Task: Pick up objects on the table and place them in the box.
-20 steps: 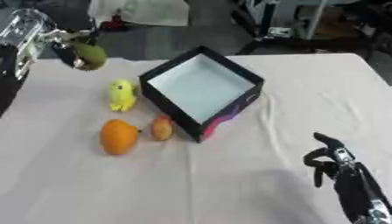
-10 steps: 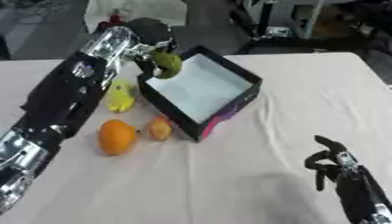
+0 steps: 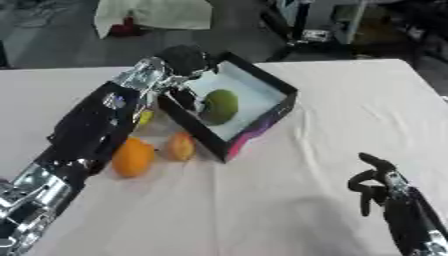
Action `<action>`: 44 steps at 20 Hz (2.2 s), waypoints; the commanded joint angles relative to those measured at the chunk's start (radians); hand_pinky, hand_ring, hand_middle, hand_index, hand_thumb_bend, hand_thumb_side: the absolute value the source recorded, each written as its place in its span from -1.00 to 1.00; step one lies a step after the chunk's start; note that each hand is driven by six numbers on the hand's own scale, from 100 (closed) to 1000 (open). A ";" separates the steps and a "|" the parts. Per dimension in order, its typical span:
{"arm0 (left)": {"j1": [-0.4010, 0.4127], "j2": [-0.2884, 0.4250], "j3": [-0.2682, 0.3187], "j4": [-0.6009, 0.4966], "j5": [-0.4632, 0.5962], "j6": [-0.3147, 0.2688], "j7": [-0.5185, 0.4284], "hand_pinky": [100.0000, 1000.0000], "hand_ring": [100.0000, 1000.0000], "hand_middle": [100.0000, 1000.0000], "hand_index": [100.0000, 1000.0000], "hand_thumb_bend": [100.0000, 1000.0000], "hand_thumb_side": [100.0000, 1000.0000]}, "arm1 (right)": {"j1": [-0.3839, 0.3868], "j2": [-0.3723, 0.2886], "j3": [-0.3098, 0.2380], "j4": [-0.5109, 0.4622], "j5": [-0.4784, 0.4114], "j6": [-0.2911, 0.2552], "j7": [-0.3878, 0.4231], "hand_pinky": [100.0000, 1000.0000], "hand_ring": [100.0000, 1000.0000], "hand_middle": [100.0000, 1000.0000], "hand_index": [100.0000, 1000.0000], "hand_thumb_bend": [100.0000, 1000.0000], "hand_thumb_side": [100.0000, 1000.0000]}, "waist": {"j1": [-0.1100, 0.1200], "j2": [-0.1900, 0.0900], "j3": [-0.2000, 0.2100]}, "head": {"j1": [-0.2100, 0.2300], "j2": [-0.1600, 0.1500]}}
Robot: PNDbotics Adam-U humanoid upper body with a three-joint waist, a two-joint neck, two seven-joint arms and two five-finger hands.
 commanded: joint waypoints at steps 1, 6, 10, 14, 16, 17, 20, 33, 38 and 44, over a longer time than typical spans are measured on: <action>-0.045 0.039 0.016 -0.038 -0.004 0.015 0.028 0.57 0.60 0.74 0.92 0.09 0.50 | -0.007 -0.006 0.000 -0.011 -0.003 -0.004 0.007 0.42 -0.70 -0.09 0.75 -1.00 1.00 | -0.007 -0.006 0.002 | 0.000 -0.001; -0.088 0.134 0.042 -0.099 0.113 -0.002 -0.052 0.54 0.51 0.66 0.86 -0.41 0.08 | -0.003 -0.006 -0.004 -0.010 -0.001 -0.003 0.005 0.42 -0.70 -0.09 0.75 -1.00 1.00 | -0.004 -0.009 0.012 | -0.006 -0.001; -0.105 0.239 0.062 -0.112 0.228 -0.011 -0.243 0.55 0.52 0.66 0.86 -0.51 -0.16 | -0.001 -0.008 -0.008 -0.009 0.002 -0.003 0.003 0.42 -0.70 -0.09 0.75 -1.00 1.00 | 0.002 -0.011 0.021 | -0.015 -0.001; -0.082 0.290 0.069 -0.064 0.234 0.007 -0.437 0.56 0.54 0.67 0.84 -0.46 -0.20 | 0.001 -0.010 -0.010 -0.008 0.005 -0.002 0.000 0.42 -0.70 -0.09 0.75 -1.00 1.00 | 0.005 -0.012 0.024 | -0.022 -0.001; -0.063 0.289 0.083 -0.022 0.217 0.026 -0.491 0.54 0.52 0.64 0.82 -0.45 -0.16 | 0.002 -0.010 -0.010 -0.008 0.005 -0.003 0.000 0.42 -0.70 -0.09 0.75 -1.00 1.00 | 0.003 -0.012 0.025 | -0.024 -0.001; -0.053 0.282 0.095 0.001 0.207 0.038 -0.498 0.53 0.51 0.63 0.81 -0.47 -0.17 | 0.002 -0.010 -0.010 -0.008 0.005 -0.004 0.000 0.42 -0.70 -0.09 0.75 -1.00 1.00 | 0.002 -0.012 0.025 | -0.025 -0.001; -0.024 0.255 0.126 0.062 0.174 0.067 -0.468 0.51 0.50 0.63 0.81 -0.48 -0.13 | 0.003 -0.009 -0.012 -0.009 0.004 -0.005 -0.001 0.42 -0.70 -0.09 0.75 -1.00 1.00 | -0.002 -0.012 0.026 | -0.028 -0.001; 0.044 0.199 0.158 0.138 0.048 0.144 -0.216 0.50 0.51 0.65 0.80 -0.43 -0.16 | -0.001 -0.005 -0.010 -0.009 0.003 -0.004 0.001 0.42 -0.70 -0.09 0.75 -1.00 1.00 | -0.003 -0.007 0.026 | -0.029 -0.001; 0.080 0.180 0.172 0.180 0.005 0.179 -0.119 0.42 0.39 0.51 0.70 -0.52 -0.34 | -0.004 -0.005 -0.012 -0.009 0.002 -0.004 0.000 0.42 -0.70 -0.10 0.75 -1.00 1.00 | -0.003 -0.004 0.024 | -0.030 -0.001; 0.093 0.181 0.171 0.183 0.005 0.163 -0.053 0.09 -0.37 -0.34 0.03 -0.76 -1.00 | -0.004 -0.004 -0.013 -0.009 0.002 -0.004 -0.001 0.42 -0.70 -0.09 0.75 -1.00 1.00 | -0.004 -0.004 0.024 | -0.030 -0.001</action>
